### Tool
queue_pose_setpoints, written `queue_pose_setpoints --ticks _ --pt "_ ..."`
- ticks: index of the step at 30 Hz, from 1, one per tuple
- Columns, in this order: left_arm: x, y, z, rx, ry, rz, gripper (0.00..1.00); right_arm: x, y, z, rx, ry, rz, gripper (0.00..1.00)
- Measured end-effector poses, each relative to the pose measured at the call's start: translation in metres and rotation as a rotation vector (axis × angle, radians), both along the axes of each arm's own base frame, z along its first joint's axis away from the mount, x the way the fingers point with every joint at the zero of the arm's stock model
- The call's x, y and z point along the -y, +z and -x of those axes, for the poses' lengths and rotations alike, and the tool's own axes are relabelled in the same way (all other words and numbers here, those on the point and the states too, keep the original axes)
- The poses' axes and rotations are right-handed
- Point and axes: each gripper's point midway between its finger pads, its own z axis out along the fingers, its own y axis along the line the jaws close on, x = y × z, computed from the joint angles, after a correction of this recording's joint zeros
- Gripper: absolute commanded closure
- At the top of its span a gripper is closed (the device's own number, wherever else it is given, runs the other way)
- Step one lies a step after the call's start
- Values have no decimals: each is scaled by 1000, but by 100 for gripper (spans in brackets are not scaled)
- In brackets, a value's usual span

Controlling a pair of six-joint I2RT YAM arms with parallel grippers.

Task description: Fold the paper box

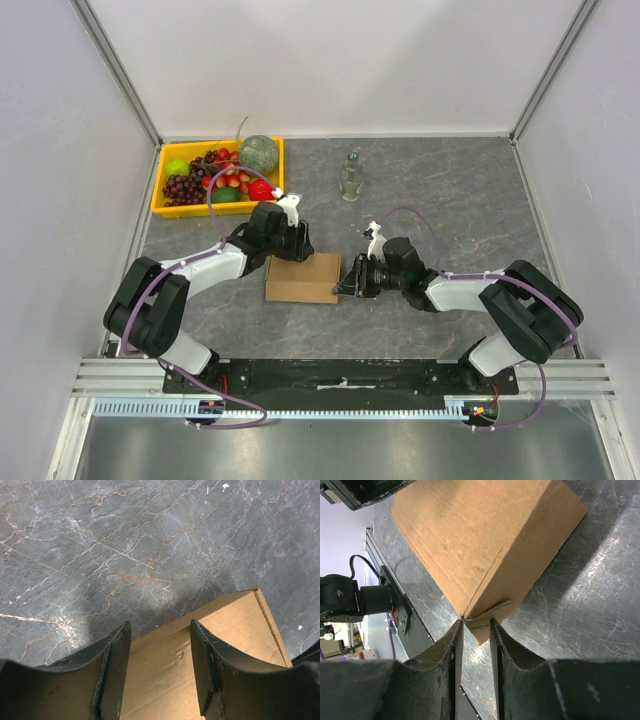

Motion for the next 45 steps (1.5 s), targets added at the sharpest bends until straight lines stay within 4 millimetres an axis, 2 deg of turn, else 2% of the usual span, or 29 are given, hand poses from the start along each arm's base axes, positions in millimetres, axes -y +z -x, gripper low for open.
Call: queue_pose_setpoints --ticks 23,31,45 --pt "4 0 1 7 -6 25 46 6 -15 -7 92 1 38 70" --pt "5 0 1 5 -6 29 47 7 -15 -7 157 17 34 74" --pt "6 0 0 8 -11 35 47 4 -19 -6 293 63 87 72"
